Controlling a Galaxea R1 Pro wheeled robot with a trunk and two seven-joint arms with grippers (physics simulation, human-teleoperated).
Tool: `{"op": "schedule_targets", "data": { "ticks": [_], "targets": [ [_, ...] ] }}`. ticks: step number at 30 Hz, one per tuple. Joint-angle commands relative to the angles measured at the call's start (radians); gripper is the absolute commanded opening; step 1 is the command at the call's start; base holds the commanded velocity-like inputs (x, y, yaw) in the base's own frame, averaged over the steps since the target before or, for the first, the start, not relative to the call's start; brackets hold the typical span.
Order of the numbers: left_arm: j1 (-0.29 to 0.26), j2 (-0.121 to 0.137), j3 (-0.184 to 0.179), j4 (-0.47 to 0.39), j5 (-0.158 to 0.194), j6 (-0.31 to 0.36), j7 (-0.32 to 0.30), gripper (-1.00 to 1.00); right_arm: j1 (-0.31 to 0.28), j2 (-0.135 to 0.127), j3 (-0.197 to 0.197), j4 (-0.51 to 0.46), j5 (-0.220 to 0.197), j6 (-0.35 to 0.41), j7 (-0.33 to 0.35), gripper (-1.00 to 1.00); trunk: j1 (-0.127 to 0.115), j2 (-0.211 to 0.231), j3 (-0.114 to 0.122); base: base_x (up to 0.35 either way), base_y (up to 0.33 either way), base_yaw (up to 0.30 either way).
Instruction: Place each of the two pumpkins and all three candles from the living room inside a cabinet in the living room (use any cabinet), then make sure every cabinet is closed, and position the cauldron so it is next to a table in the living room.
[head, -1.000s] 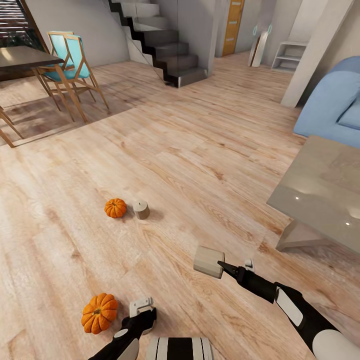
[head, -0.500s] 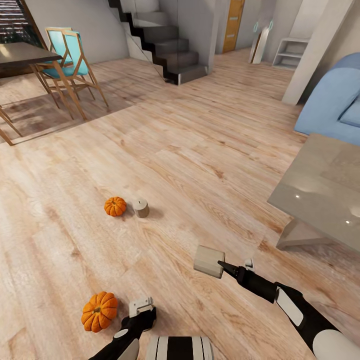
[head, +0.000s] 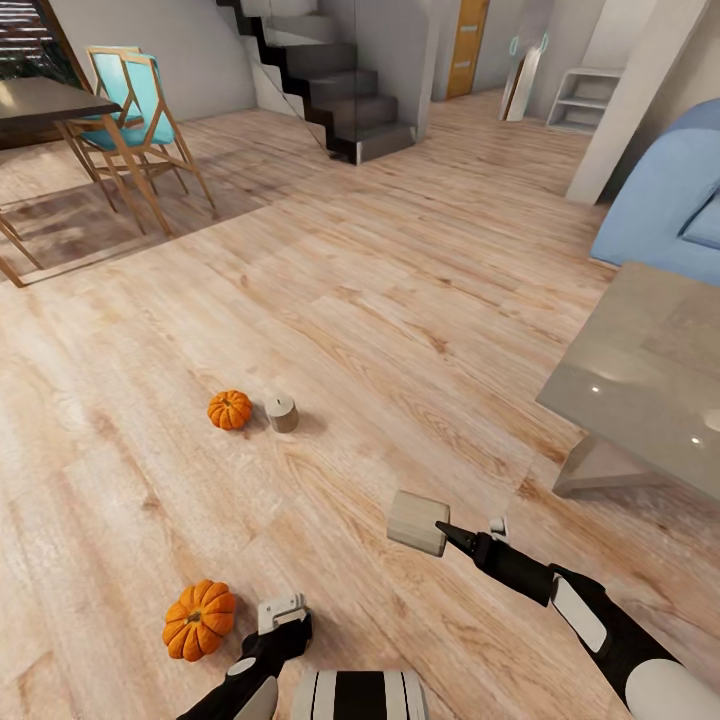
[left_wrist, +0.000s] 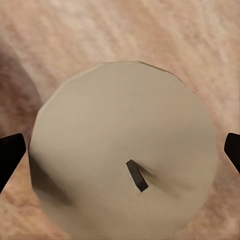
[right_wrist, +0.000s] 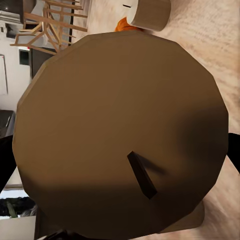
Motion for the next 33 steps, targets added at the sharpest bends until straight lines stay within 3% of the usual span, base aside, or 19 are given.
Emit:
{"op": "schedule_targets", "data": {
  "ticks": [1, 7, 11, 20, 25, 33],
  "targets": [
    [-0.001, 0.001, -0.008, -0.001, 0.01, -0.005, 0.007, 1.0, -0.001, -0.001, 0.005, 0.0, -0.015, 0.014, 0.004, -1.0, 0.0, 0.0, -0.001, 0.0, 0.0, 0.0],
    [-0.001, 0.001, -0.009, -0.001, 0.01, -0.005, 0.007, 1.0, -0.001, -0.001, 0.005, 0.0, -0.015, 0.014, 0.004, -1.0, 0.0, 0.0, -0.001, 0.0, 0.0, 0.0],
    [-0.001, 0.001, -0.009, -0.001, 0.011, -0.005, 0.007, 1.0, -0.001, -0.001, 0.005, 0.0, -0.015, 0.014, 0.004, -1.0, 0.002, -0.001, -0.016, 0.0, 0.0, 0.0],
    [-0.001, 0.001, -0.01, -0.001, 0.01, -0.005, 0.007, 1.0, -0.001, -0.001, 0.005, 0.0, -0.015, 0.014, 0.004, -1.0, 0.002, -0.001, -0.016, 0.0, 0.0, 0.0],
    [-0.001, 0.001, -0.012, -0.001, 0.01, -0.005, 0.007, 1.0, -0.001, -0.001, 0.005, -0.001, -0.015, 0.014, 0.004, -1.0, 0.004, -0.002, -0.035, 0.0, 0.0, 0.0],
    [-0.001, 0.001, -0.013, -0.001, 0.01, -0.005, 0.007, 1.0, -0.001, 0.0, 0.005, -0.002, -0.015, 0.014, 0.004, -1.0, 0.004, -0.002, -0.035, 0.0, 0.0, 0.0]
  ]
}}
